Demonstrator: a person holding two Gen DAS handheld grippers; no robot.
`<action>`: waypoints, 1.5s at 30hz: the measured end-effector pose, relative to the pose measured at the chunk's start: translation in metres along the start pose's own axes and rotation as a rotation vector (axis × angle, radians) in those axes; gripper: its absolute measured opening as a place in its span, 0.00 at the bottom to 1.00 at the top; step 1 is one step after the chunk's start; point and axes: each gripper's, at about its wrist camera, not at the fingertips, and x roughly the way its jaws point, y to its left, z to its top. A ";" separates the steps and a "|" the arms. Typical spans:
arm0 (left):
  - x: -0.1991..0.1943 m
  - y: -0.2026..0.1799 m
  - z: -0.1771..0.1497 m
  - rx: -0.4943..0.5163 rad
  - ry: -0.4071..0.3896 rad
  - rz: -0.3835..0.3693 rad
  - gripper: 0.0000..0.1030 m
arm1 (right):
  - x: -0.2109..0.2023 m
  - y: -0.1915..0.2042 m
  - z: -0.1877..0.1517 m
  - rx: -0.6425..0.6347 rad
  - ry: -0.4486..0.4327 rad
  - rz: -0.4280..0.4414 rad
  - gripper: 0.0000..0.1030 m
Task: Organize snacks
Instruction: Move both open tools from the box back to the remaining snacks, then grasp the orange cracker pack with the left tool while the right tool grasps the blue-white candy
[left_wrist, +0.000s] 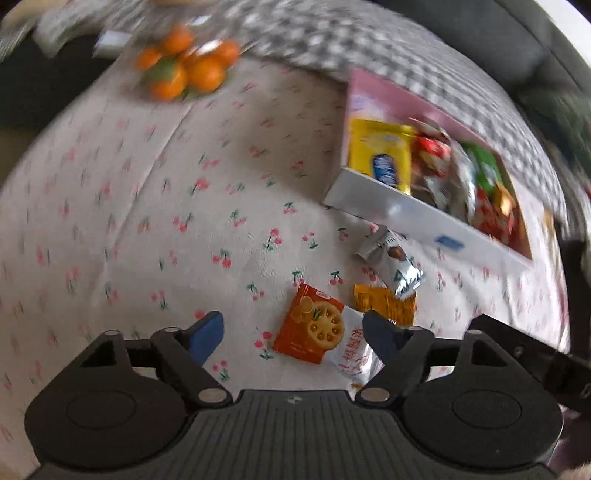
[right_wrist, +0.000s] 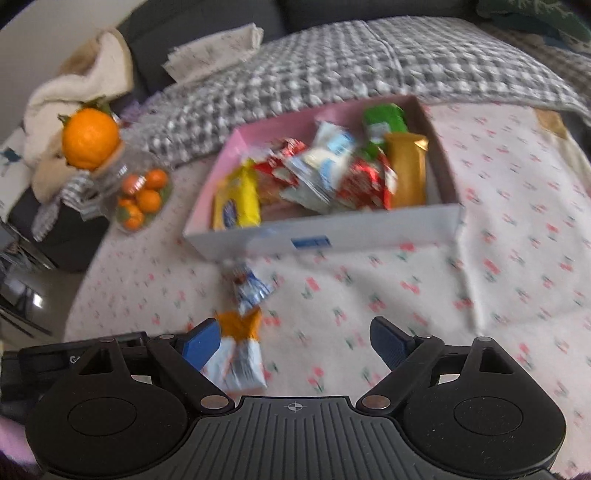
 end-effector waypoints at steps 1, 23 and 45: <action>0.001 0.001 0.001 -0.041 0.011 -0.010 0.73 | 0.004 0.000 0.003 0.006 -0.011 0.018 0.86; 0.009 0.000 -0.003 -0.349 -0.061 0.085 0.56 | 0.069 0.011 0.006 0.066 -0.003 0.123 0.24; 0.013 -0.030 -0.009 -0.028 -0.027 0.134 0.53 | 0.028 -0.025 0.007 -0.012 0.081 -0.072 0.17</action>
